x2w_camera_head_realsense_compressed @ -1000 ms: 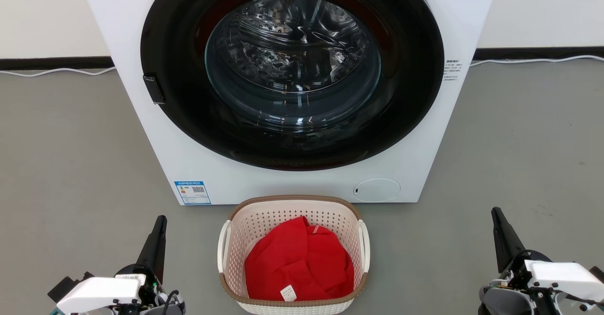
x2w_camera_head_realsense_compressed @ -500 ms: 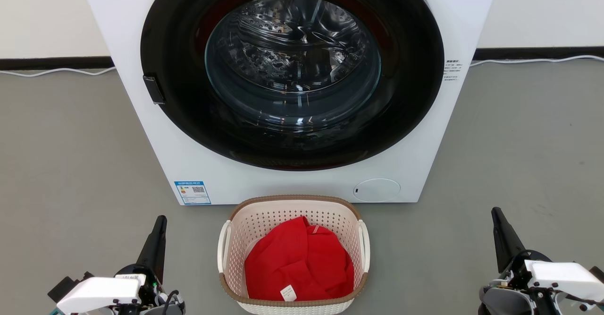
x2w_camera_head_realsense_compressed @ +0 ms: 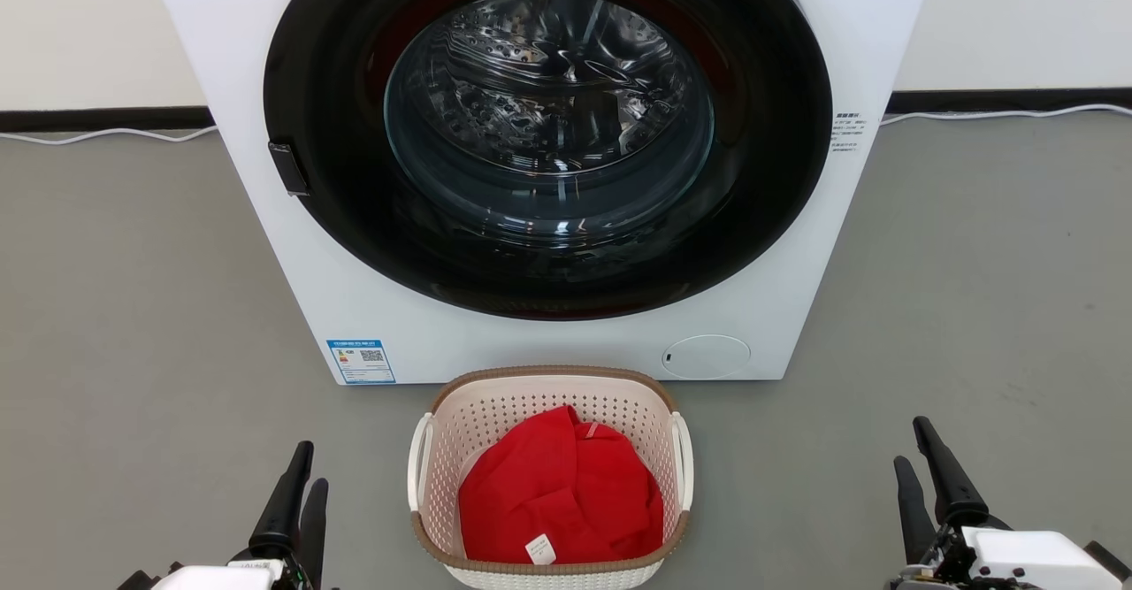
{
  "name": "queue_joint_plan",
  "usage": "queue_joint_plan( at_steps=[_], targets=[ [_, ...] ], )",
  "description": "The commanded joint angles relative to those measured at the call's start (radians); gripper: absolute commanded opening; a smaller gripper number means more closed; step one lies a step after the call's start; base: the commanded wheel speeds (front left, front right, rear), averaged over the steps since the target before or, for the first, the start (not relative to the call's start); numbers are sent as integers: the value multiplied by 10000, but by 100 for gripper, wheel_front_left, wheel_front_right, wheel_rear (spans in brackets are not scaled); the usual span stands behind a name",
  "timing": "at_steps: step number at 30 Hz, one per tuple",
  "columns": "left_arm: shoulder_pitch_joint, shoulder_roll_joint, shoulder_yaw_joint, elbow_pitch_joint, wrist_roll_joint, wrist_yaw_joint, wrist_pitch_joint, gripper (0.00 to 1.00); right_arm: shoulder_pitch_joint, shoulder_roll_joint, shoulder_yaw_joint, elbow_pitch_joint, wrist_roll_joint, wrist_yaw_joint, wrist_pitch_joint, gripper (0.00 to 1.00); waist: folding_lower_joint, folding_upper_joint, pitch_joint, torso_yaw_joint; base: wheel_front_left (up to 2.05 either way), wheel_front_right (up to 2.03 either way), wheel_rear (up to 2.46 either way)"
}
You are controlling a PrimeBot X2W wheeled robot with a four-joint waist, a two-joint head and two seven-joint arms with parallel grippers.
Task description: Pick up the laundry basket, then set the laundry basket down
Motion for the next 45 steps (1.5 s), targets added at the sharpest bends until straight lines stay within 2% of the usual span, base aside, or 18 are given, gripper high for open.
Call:
queue_joint_plan(
  at_steps=[1, 16, 26, 45],
  targets=[
    [-348, 57, 90, -370, -42, -17, -29, 100, -281, -74, 109, -355, -106, 0, -128, 100, 3, 0, 10, -1, 0, 0, 0],
    [-275, 226, 40, -938, 407, -26, -326, 100, -268, -83, 541, -850, -551, 0, -536, 100, -4, 0, 59, -18, 0, 0, 0],
    [-192, 752, -486, -1190, 1166, -32, -956, 100, -249, -90, 809, -1238, -1286, 1, -827, 100, -5, 0, 60, -31, 0, 0, 0],
    [-112, 1175, -749, -1621, 3313, -44, -1539, 100, -207, -102, 1420, -1781, -3643, 1, -1380, 100, -5, 0, 77, -76, 0, 0, 0]
  ],
)
